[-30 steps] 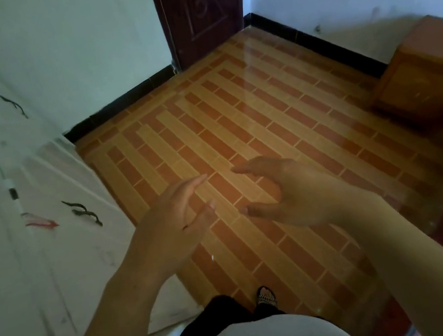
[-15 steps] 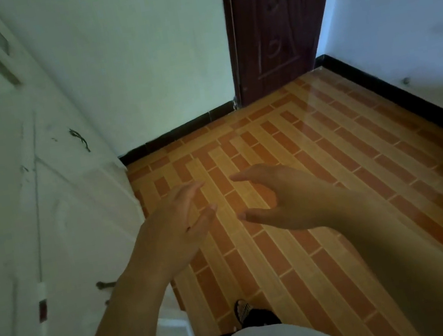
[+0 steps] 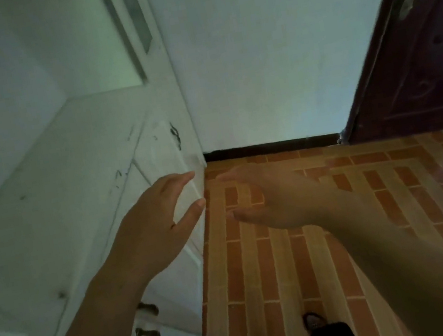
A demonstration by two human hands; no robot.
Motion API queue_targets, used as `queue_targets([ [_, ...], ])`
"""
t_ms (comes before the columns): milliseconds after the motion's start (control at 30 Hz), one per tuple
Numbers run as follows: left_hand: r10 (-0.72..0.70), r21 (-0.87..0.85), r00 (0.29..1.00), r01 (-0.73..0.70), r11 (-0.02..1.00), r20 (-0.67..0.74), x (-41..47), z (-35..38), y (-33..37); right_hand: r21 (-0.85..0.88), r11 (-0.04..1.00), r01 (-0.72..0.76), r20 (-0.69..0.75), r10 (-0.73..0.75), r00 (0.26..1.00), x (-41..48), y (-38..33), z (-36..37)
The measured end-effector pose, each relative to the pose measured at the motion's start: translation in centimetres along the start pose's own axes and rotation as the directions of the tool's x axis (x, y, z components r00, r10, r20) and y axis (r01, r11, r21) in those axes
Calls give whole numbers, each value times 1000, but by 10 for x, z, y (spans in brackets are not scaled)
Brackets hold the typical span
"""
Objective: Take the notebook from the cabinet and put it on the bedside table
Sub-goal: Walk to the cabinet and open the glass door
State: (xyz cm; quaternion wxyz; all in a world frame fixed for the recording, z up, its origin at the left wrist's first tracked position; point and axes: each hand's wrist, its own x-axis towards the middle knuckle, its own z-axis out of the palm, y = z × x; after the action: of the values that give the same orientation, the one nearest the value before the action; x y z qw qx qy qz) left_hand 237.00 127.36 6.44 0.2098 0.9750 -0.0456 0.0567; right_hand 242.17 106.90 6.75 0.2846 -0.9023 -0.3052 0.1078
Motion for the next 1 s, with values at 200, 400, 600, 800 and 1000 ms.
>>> queue_targets([
  [200,-229,102,953,252,962,-196,1,-35,2,73,936,345,154,-352,923,78,-9,-30],
  [400,-308,229,886,399,888,-348,8,-61,19,109,796,595,212,-604,768,133,-20,-54],
  [600,-322,290,811,499,817,-488,8,-99,39,159,664,731,228,-745,627,160,-49,-74],
  [800,-295,394,763,574,718,-575,-19,-143,50,226,552,803,163,-834,527,160,-94,-89],
  [1000,-212,464,716,618,635,-665,-58,-186,63,228,426,875,88,-904,418,157,-149,-96],
])
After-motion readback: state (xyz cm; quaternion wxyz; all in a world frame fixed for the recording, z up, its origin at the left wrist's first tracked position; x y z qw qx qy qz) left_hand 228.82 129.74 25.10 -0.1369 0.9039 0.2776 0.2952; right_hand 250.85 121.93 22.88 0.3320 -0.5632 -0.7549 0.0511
